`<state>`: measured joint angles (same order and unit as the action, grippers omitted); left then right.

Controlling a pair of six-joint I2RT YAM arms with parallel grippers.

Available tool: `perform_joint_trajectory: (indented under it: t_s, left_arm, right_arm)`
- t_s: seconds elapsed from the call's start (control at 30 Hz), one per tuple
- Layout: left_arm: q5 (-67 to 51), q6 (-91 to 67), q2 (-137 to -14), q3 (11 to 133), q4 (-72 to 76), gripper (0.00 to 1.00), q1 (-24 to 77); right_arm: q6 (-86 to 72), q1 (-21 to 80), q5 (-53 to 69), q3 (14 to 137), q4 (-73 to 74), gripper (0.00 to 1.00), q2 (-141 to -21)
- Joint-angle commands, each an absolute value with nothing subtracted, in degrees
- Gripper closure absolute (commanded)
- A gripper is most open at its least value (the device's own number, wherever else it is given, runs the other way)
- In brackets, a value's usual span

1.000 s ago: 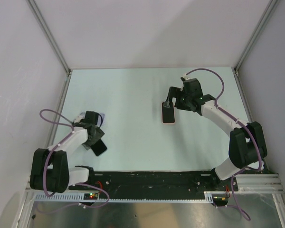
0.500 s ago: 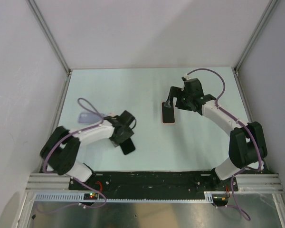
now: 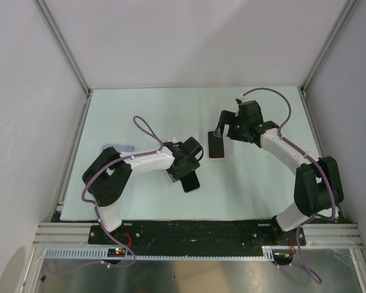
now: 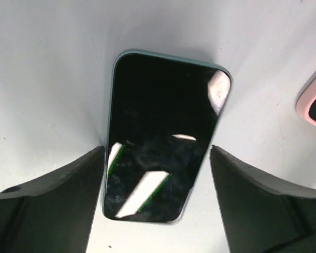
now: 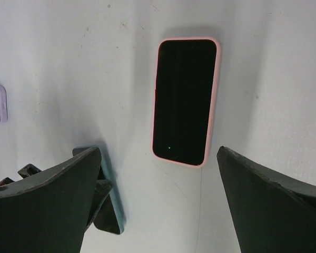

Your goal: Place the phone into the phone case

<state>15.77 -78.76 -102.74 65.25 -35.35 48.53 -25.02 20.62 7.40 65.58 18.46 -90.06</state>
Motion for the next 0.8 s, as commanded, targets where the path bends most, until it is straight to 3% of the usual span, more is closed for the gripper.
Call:
perform_joint_trajectory:
  t_s: [0.0, 0.13, 0.3, 0.57, 0.77]
  left_arm:
    - [18.60, -75.21, -99.79, 67.17, -36.08, 0.10, 48.72]
    - [19.59, -70.16, -97.82, 68.77, -36.07, 0.01, 48.68]
    - [22.78, -66.24, -92.89, 68.33, -37.55, 0.03, 45.77]
    - [23.85, -54.69, -81.28, 57.96, -38.48, 0.30, 27.03]
    - [23.37, -49.25, -83.45, 57.07, -38.48, 0.42, 16.13]
  right_arm:
    - [-24.78, 20.30, 6.56, 65.50, 17.62, 0.02, -88.73]
    - [-24.70, 20.30, 6.26, 65.48, 17.64, 0.02, -88.79]
    - [-24.61, 20.30, 5.86, 65.52, 17.88, 0.02, -88.60]
    - [-25.01, 20.30, 6.57, 65.24, 17.51, 0.03, -88.26]
    - [-25.20, 20.33, 7.37, 65.16, 17.10, 0.03, -88.34]
